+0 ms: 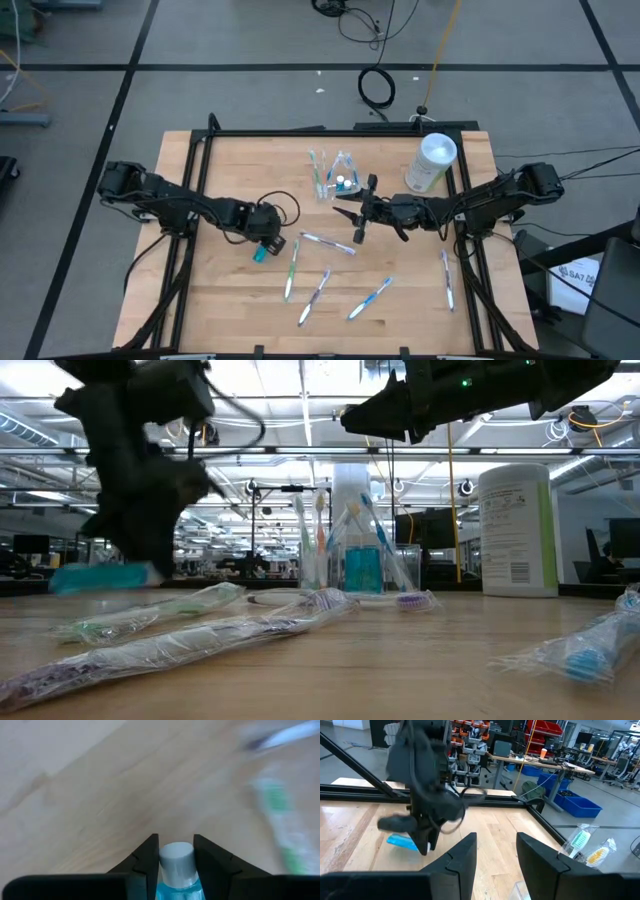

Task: Pick & Place toothbrushing station
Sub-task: Put the blue mouthwash into the transparent organizer

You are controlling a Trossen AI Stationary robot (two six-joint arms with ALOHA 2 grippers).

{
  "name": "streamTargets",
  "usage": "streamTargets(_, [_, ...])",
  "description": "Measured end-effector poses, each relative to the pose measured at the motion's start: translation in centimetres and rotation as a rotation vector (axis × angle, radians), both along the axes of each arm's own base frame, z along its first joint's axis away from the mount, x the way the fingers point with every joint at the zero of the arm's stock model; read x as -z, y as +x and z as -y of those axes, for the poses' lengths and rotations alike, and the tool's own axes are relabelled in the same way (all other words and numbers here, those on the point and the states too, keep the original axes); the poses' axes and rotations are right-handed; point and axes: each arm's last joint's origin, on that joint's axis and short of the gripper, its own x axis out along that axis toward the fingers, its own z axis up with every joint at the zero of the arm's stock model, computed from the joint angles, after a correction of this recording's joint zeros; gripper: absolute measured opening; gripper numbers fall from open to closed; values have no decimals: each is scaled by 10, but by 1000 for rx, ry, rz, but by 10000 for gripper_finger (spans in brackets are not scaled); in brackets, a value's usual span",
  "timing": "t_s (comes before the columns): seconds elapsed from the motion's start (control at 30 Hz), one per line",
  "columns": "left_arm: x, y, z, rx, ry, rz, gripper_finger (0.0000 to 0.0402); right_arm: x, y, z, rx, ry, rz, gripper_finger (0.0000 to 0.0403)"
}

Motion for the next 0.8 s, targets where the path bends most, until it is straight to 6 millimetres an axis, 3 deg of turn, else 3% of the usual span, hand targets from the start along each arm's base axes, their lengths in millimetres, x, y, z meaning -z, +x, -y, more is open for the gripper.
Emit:
streamTargets(0.2, [-29, 13, -4, 123, 77, 289, 113, 0, 0, 0, 0, 1, -1, 130])
streamTargets(0.5, [-84, 34, -5, 360, 399, 797, 114, 2, 0, 1, -26, 49, -8, 142])
streamTargets(0.67, [-96, 38, -6, 426, 533, 916, 115, 3, 2, 6, -158, 159, -2, 188])
streamTargets(0.8, [-103, 39, -9, 348, 642, 938, 115, 6, 5, 7, -168, 223, 17, 222])
